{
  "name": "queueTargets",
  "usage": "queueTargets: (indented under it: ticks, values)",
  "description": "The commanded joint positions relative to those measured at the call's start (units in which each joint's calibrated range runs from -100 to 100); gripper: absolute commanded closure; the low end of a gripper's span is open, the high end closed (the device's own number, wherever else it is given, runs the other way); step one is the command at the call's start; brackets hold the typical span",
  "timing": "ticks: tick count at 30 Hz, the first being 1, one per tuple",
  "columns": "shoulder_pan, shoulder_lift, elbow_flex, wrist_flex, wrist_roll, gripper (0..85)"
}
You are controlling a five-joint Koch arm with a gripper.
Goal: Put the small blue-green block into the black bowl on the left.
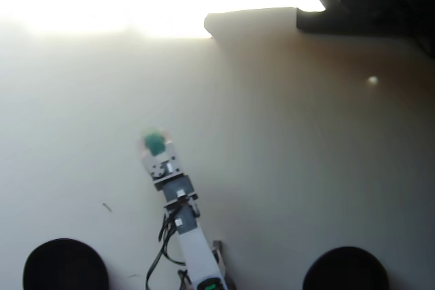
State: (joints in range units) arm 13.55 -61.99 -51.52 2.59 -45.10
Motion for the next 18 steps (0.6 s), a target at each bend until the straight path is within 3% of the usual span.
queueTargets:
  ticks: [1, 18]
  values:
    - [2.4, -1.9, 7.2, -0.4, -0.2, 82.3]
    - [17.0, -0.3, 15.0, -4.0, -0.8, 82.3]
